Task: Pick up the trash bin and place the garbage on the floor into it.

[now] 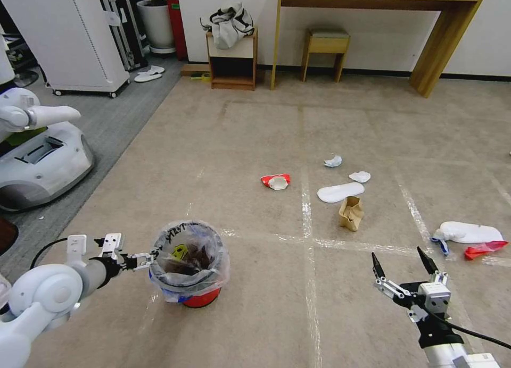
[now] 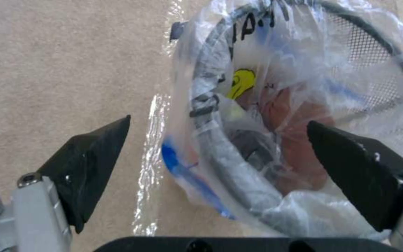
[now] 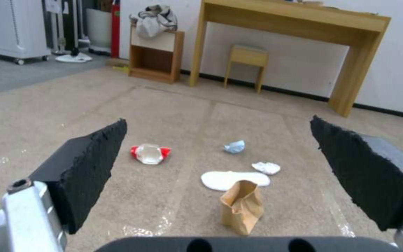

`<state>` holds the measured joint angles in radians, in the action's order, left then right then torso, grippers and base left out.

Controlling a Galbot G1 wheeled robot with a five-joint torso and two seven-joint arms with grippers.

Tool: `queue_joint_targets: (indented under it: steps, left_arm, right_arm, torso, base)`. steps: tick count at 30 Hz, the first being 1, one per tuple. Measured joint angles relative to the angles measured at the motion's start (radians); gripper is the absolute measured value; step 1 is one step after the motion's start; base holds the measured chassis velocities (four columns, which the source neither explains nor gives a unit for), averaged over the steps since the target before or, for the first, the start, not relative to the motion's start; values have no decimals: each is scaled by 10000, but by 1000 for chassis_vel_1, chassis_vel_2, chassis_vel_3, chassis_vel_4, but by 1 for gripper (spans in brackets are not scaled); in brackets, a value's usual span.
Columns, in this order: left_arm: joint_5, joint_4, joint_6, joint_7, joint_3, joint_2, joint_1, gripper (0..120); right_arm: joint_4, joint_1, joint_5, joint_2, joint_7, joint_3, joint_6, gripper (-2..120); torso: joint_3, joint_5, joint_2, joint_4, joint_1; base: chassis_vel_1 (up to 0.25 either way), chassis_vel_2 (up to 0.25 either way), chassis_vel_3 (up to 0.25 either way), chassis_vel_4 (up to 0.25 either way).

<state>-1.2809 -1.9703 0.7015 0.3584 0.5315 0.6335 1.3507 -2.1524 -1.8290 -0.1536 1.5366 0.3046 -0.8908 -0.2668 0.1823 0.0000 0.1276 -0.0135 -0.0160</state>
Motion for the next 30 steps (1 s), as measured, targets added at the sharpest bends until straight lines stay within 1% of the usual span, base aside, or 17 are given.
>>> queue_joint_targets:
  steps: [2, 3, 4, 5, 6, 7, 8, 11, 12, 14, 15, 17, 18, 20, 21, 26, 30]
  left_arm:
    - [-92, 182, 1, 105, -266, 66, -348, 100]
    - [-92, 182, 1, 105, -266, 66, -348, 100]
    - [-118, 359, 2, 161, -433, 151, -619, 100]
    - [-126, 446, 1, 184, -515, 192, -748, 100]
    - [-126, 446, 1, 184, -515, 192, -748, 100]
    - [-139, 604, 1, 196, -660, 269, -964, 100]
    - [-139, 604, 1, 196, -660, 269, -964, 100]
    - [-167, 1076, 0, 222, -1030, 441, -1531, 100]
    - [-167, 1076, 0, 222, -1030, 441, -1531, 100]
    - [-167, 1421, -6, 224, -1259, 565, -1868, 100]
    - [-167, 1421, -6, 224, -1259, 565, -1868, 100]
    - [-145, 1710, -12, 231, -1430, 703, -2116, 100]
    - [-145, 1710, -12, 231, -1430, 703, -2116, 100]
    - [-94, 2006, -29, 249, -1619, 857, -2360, 100]
    - [-94, 2006, -29, 249, -1619, 857, -2360, 100]
    - [59, 2508, -46, 267, -1965, 1221, -2693, 100]
    - [115, 2713, -51, 268, -2096, 1357, -2847, 100]
  right_arm:
    - [41, 4, 3, 22, 12, -16, 0, 100]
    - [41, 4, 3, 22, 12, -16, 0, 100]
    - [67, 9, 10, 41, 21, -24, 0, 100]
    - [86, 12, 15, 50, 27, -25, 0, 100]
    - [86, 12, 15, 50, 27, -25, 0, 100]
    - [123, 22, 29, 65, 33, -26, 0, 100]
    - [123, 22, 29, 65, 33, -26, 0, 100]
    - [206, 60, 48, 79, 35, -34, 3, 100]
    - [206, 60, 48, 79, 35, -34, 3, 100]
    - [244, 86, 51, 81, 31, -52, 25, 100]
    - [244, 86, 51, 81, 31, -52, 25, 100]
    - [284, 95, 51, 72, 22, -74, 41, 100]
    - [284, 95, 51, 72, 22, -74, 41, 100]
    - [326, 106, 50, 57, 12, -114, 52, 100]
    - [326, 106, 50, 57, 12, -114, 52, 100]
    - [410, 162, 33, 4, -17, -148, 112, 100]
    - [457, 186, 18, -20, -35, -154, 133, 100]
  torso:
    - [0, 1, 0, -1, 0]
    - [0, 1, 0, -1, 0]
    - [0, 0, 0, 0, 0]
    - [0, 1, 0, 0, 0]
    - [0, 1, 0, 0, 0]
    - [0, 0, 0, -1, 0]
    - [0, 0, 0, -1, 0]
    - [0, 1, 0, 0, 0]
    - [0, 1, 0, 0, 0]
    - [1, 1, 0, 0, 0]
    - [1, 1, 0, 0, 0]
    - [0, 1, 0, 0, 0]
    - [0, 1, 0, 0, 0]
    - [1, 2, 0, 0, 0]
    - [1, 2, 0, 0, 0]
    - [1, 1, 0, 0, 0]
    - [0, 1, 0, 0, 0]
  base:
    - [0, 0, 0, 0]
    - [0, 0, 0, 0]
    - [0, 0, 0, 0]
    - [0, 0, 0, 0]
    - [0, 0, 0, 0]
    - [0, 0, 0, 0]
    - [0, 0, 0, 0]
    - [0, 0, 0, 0]
    - [0, 0, 0, 0]
    - [0, 0, 0, 0]
    - [0, 0, 0, 0]
    - [0, 0, 0, 0]
    - [0, 0, 0, 0]
    - [0, 0, 0, 0]
    - [0, 0, 0, 0]
    - [0, 0, 0, 0]
    - [0, 0, 0, 0]
